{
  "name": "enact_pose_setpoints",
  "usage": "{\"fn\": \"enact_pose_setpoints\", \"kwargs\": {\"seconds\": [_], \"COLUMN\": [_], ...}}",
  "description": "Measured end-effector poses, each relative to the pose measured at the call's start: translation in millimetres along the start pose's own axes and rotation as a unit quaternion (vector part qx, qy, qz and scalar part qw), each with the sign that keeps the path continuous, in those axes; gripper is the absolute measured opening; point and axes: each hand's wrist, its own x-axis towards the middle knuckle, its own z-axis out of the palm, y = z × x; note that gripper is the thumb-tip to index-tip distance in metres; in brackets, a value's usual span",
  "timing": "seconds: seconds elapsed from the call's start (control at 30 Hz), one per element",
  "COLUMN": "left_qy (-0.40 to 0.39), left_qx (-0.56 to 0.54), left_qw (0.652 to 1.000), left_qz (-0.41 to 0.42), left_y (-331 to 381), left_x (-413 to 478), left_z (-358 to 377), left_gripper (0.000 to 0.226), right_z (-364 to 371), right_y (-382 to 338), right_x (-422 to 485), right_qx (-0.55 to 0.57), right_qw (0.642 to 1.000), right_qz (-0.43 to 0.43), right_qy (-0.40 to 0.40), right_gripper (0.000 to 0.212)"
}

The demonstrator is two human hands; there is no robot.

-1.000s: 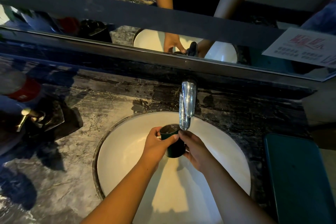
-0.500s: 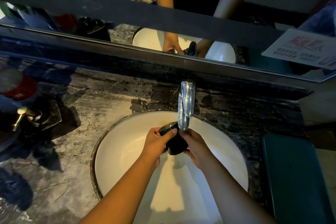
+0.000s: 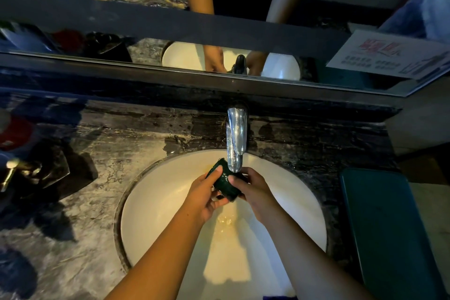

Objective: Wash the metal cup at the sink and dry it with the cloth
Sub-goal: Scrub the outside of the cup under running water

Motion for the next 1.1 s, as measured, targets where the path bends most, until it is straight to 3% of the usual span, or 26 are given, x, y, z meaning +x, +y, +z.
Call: {"fn": "enact_pose_setpoints", "kwargs": {"seconds": [0.17,0.3,0.47,0.73,1.0,1.1], "left_qy": [0.006,0.03,0.036,-0.01,-0.083,-0.081], "left_qx": [0.006,0.018,0.105,0.331,0.411,0.432], "left_qw": [1.0,0.999,0.988,0.912,0.87,0.858], "left_qz": [0.022,0.032,0.11,0.244,0.26,0.264], "left_y": [0.7,-2.9,-3.4,-9.8,-11.1,-8.4], "left_x": [2.6,7.6,3.0,3.5,0.9,-0.5], "left_z": [-4.1,-6.7,-7.6,-11.6,-14.1,-13.2], "left_gripper": [0.032,0.059,0.042,0.065,0.085,0.077], "right_z": [6.7,4.7,5.4,2.8,-0.7,-1.5], "right_y": [2.9,-1.8,-4.4,2.1,-0.1,-0.3], "right_x": [2.7,2.7,-0.2,2.8,-1.1,-3.8], "right_qx": [0.025,0.048,0.089,0.14,0.189,0.203], "right_qw": [1.0,0.998,0.991,0.975,0.955,0.954], "right_qz": [0.008,0.037,0.102,0.169,0.223,0.217], "right_qy": [0.016,0.016,0.01,0.04,0.037,0.024], "right_gripper": [0.016,0.022,0.018,0.019,0.025,0.035]}}
